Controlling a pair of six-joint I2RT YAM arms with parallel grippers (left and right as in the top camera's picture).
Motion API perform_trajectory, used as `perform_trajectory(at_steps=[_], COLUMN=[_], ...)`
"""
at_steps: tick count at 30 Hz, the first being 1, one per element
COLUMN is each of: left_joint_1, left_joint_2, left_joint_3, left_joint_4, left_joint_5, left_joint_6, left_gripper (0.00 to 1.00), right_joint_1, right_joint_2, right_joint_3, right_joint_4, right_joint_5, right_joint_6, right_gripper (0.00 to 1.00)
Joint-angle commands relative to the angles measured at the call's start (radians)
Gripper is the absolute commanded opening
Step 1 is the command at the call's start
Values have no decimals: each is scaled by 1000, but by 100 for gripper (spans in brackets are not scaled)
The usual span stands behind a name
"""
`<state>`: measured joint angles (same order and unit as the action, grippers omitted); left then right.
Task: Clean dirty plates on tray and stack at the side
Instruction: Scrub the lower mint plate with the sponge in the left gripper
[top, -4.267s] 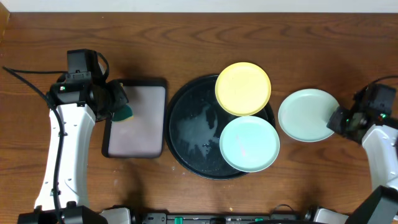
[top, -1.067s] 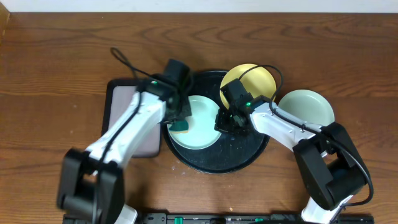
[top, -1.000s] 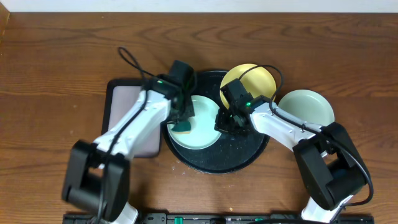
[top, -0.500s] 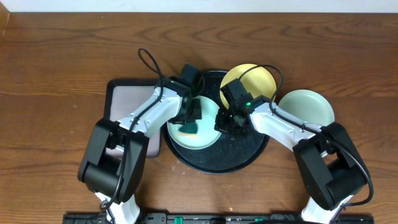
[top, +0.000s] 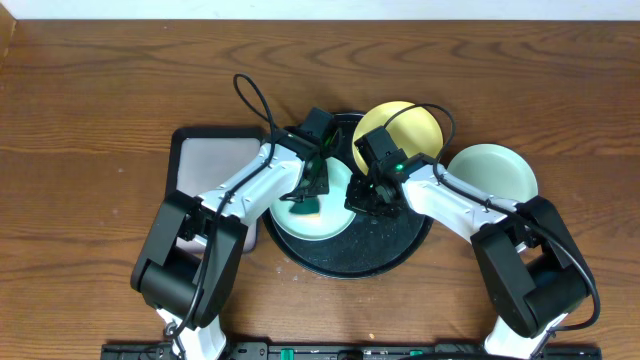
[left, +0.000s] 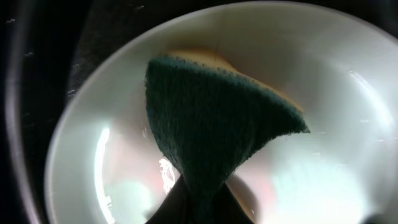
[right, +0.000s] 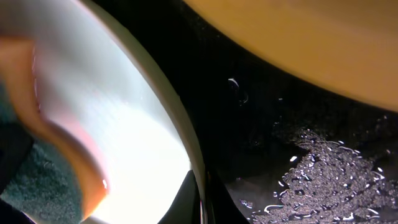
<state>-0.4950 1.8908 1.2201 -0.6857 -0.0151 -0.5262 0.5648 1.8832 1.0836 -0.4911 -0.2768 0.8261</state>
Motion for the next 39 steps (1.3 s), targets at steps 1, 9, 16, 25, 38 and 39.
perform_trajectory(at_steps=[1,9,16,25,38,39], left_joint_1=[13,13,15,15,101,122], left_joint_2=[25,24,24,23,-177,-206], left_joint_3=[-19,-19,-19,-11,170,179], left_joint_4=[-60,-12,109,75,-216,-232], left_joint_5=[-36,534,414,-228,74,84], left_joint_6=[-35,301,235,-11,110,119], left_gripper=[7,7,7,7,7,7], right_joint_1=[0,0,0,0,0,0], right_joint_2=[52,52,52,52,52,52], right_joint_3=[-7,-7,-7,-7,2,7], right_joint_4=[5,5,5,4,-3,-15], right_joint_5=[40,40,40,40,-3,-5], right_joint_6=[-16,-16,-16,-20,-83,-83], right_gripper=[1,1,1,1,1,1])
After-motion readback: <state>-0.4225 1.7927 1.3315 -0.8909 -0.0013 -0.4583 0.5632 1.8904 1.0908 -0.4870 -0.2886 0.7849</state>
